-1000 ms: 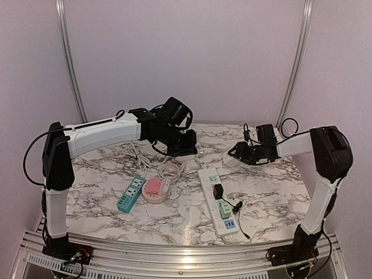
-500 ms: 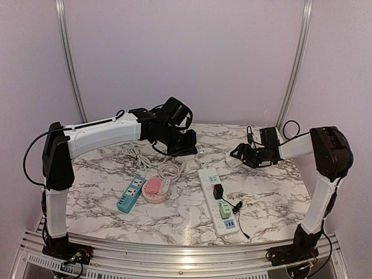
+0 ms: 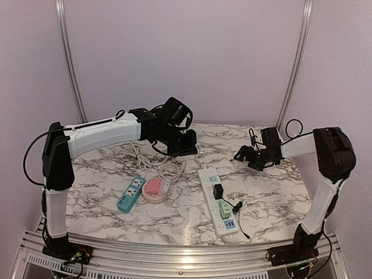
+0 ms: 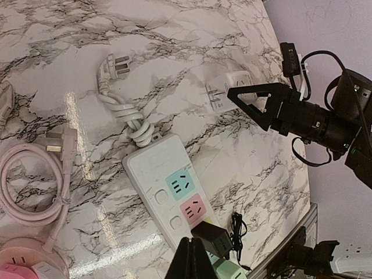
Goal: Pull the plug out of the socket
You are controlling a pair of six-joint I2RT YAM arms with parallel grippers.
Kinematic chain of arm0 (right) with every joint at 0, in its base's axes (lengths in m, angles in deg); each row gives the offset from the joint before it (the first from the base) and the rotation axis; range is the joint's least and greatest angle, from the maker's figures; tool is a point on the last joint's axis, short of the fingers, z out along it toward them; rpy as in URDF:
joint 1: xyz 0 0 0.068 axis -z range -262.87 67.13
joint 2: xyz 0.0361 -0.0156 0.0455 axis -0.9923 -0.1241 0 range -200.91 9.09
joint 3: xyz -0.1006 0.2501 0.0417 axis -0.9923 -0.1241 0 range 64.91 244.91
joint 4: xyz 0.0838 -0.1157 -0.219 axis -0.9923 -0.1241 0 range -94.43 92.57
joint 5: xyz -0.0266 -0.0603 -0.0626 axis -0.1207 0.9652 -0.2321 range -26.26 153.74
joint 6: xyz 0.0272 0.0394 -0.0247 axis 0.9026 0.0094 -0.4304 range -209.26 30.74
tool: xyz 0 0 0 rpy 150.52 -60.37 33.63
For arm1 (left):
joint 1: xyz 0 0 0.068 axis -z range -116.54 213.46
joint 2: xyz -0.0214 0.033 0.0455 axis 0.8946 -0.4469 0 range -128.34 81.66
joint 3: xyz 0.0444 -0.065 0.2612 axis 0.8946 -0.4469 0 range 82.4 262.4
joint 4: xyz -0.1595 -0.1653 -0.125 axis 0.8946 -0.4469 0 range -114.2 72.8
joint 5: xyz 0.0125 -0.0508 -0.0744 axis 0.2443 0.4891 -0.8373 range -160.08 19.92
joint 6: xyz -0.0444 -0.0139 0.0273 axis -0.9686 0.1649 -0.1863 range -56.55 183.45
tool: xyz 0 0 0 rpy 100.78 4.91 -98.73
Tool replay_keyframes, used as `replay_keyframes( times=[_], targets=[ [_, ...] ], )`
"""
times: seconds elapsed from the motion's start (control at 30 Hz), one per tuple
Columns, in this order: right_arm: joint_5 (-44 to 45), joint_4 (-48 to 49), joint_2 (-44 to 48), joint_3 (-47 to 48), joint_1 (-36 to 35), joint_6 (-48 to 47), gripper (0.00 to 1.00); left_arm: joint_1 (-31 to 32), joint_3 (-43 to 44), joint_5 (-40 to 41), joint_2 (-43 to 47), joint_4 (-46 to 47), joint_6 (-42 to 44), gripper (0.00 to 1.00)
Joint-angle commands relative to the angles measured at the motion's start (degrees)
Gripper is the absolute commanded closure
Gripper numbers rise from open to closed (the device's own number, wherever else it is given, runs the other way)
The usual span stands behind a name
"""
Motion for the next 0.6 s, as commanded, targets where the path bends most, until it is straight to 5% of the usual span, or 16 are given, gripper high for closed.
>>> replay_keyframes(
  times=[0.0,0.3,0.57],
  targets=[
    [5.54,-5.15,4.01,-0.79,0.56,-2.40,0.09,0.49,-0.42,0.36,0.61,-0.54,-0.13,1.00],
    [9.84,-10.47,11.77,-2.38,-0.73,-4.97,0.08,0.61,-0.83,-0.15,-0.43,0.48,-0.17,1.00],
    [15.16,-18.33,17.44,-1.03,-9.63,-5.92,0.09,0.77,-1.83,-0.56,-1.83,2.16,-0.72,1.00]
  ],
)
